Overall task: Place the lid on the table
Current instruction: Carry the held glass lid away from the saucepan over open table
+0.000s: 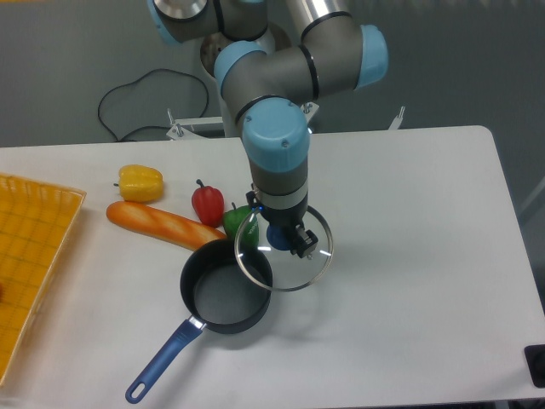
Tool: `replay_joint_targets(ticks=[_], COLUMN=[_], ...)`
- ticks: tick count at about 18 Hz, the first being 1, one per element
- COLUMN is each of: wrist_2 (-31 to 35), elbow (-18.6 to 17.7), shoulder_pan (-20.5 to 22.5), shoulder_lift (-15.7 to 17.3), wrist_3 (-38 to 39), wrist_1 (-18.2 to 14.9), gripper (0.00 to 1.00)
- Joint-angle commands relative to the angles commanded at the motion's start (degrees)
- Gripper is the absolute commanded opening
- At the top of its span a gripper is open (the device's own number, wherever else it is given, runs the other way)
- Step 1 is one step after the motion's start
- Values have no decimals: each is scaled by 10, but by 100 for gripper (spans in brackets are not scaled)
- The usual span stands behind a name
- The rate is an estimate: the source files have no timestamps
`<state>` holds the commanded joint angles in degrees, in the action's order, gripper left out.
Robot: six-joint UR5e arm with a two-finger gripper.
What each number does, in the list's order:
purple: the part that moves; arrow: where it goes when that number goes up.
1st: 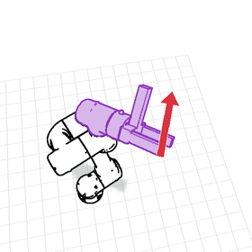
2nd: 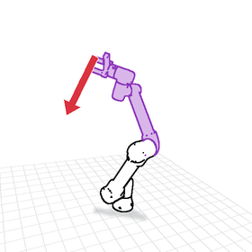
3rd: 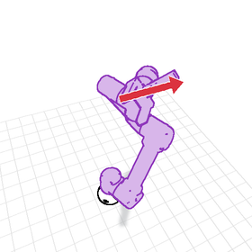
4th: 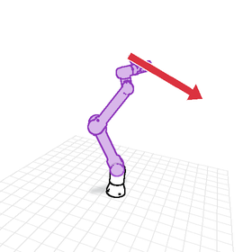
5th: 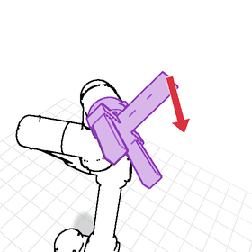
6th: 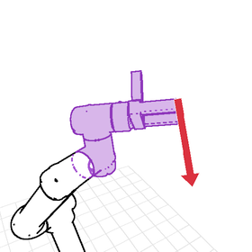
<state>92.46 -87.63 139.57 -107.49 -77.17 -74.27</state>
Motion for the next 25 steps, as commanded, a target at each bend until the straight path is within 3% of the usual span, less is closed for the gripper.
replay_joint_targets(ticks=[8, 13, 20, 23, 25], wrist_2=[0, 0, 15, 18, 18], elbow=[-22, -54, -58, -74, -76], shoulder_pan=[73, 101, 110, 111, 115], shoulder_lift=[-5, -19, -35, -48, -54], wrist_3=[-127, -151, -169, -174, -174], wrist_1=[6, 75, 85, 126, 132], gripper=[52, 52, 52, 52, 52])
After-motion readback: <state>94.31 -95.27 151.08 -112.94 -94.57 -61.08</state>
